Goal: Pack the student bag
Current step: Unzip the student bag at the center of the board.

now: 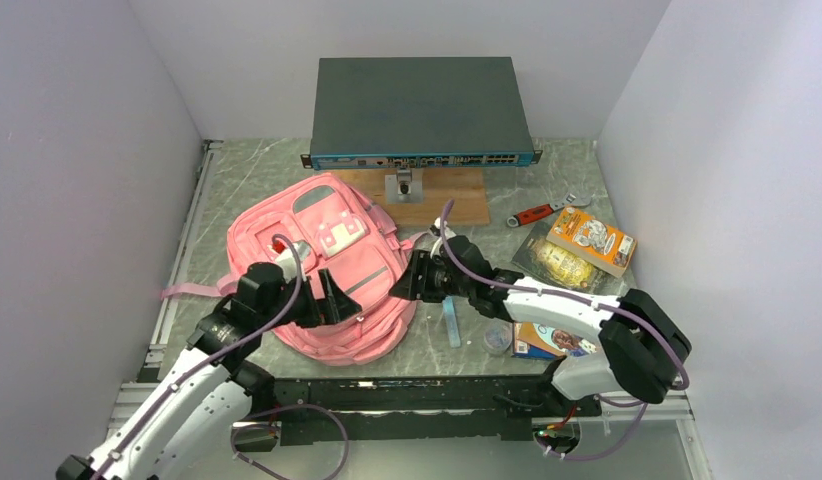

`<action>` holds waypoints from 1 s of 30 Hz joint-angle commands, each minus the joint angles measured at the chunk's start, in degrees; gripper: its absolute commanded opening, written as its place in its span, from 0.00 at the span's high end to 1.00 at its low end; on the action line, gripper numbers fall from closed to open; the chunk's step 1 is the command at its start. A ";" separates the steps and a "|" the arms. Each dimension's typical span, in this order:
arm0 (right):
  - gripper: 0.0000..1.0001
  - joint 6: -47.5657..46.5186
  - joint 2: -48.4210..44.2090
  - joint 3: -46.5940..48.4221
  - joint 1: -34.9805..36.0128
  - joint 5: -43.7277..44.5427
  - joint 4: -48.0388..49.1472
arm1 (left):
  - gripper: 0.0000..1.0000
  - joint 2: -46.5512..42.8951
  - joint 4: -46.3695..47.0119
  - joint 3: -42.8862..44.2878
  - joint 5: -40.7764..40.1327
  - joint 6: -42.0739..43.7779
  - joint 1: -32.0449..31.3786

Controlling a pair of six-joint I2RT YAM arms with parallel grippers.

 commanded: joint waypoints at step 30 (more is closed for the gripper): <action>0.75 15.30 13.37 3.24 -1.78 2.42 14.28 | 0.42 29.08 -5.32 11.24 -43.29 -12.50 -38.05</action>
